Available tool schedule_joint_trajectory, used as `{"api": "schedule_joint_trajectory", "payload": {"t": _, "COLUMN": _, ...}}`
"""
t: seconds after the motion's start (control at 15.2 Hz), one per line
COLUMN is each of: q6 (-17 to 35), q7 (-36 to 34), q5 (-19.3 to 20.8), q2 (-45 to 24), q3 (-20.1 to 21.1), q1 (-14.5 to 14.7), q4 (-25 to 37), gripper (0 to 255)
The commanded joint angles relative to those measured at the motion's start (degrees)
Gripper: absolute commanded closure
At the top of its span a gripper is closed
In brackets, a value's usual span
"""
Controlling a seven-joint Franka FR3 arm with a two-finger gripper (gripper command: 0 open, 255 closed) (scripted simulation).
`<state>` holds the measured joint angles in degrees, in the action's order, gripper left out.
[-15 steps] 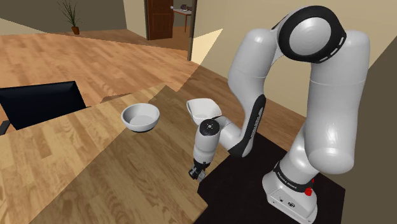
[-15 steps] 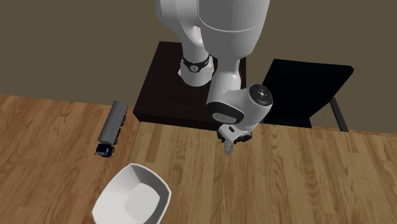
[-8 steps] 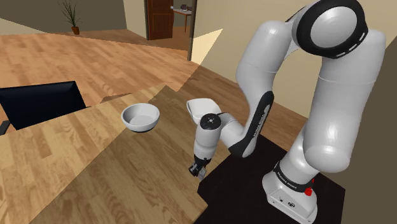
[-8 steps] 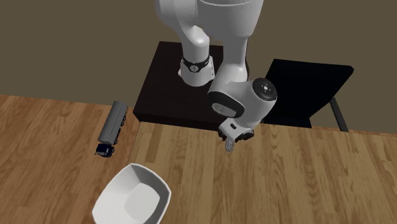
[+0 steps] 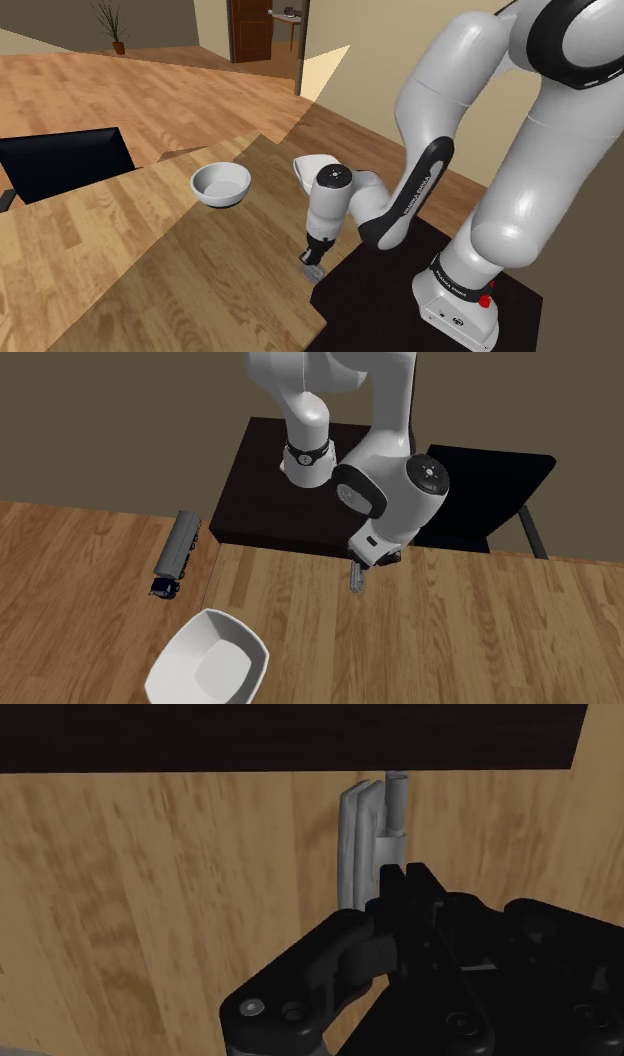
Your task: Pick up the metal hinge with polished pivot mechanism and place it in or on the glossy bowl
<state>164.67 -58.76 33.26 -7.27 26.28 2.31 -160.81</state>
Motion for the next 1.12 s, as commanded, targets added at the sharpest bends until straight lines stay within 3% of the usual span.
{"api": "schedule_joint_trajectory", "payload": {"t": 0.0, "q6": -1.07, "q7": 5.56, "q5": -7.23, "q2": 3.12, "q3": 3.23, "q1": -1.83, "q4": -1.22, "gripper": 255}}
{"api": "schedule_joint_trajectory", "payload": {"t": 0.07, "q6": -0.47, "q7": 2.47, "q5": -3.16, "q2": 1.44, "q3": 1.46, "q1": -0.86, "q4": -0.58, "gripper": 255}}
{"api": "schedule_joint_trajectory", "payload": {"t": 0.13, "q6": -0.46, "q7": 2.49, "q5": -3.19, "q2": 1.45, "q3": 1.4, "q1": -0.79, "q4": -0.58, "gripper": 0}}
{"api": "schedule_joint_trajectory", "payload": {"t": 0.26, "q6": 2.0, "q7": -9.44, "q5": 11.43, "q2": -4.83, "q3": -6.02, "q1": 3.12, "q4": 1.6, "gripper": 0}}
{"api": "schedule_joint_trajectory", "payload": {"t": 0.33, "q6": 2.77, "q7": -12.42, "q5": 14.86, "q2": -6.52, "q3": -8.66, "q1": 5.01, "q4": 2.31, "gripper": 0}}
{"api": "schedule_joint_trajectory", "payload": {"t": 0.79, "q6": 6.49, "q7": -24.89, "q5": 29.63, "q2": -14.86, "q3": -19.15, "q1": 12.86, "q4": 6.97, "gripper": 0}}
{"api": "schedule_joint_trajectory", "payload": {"t": 1.06, "q6": 6.81, "q7": -25.88, "q5": 30.72, "q2": -15.54, "q3": -19.9, "q1": 13.46, "q4": 7.39, "gripper": 0}}
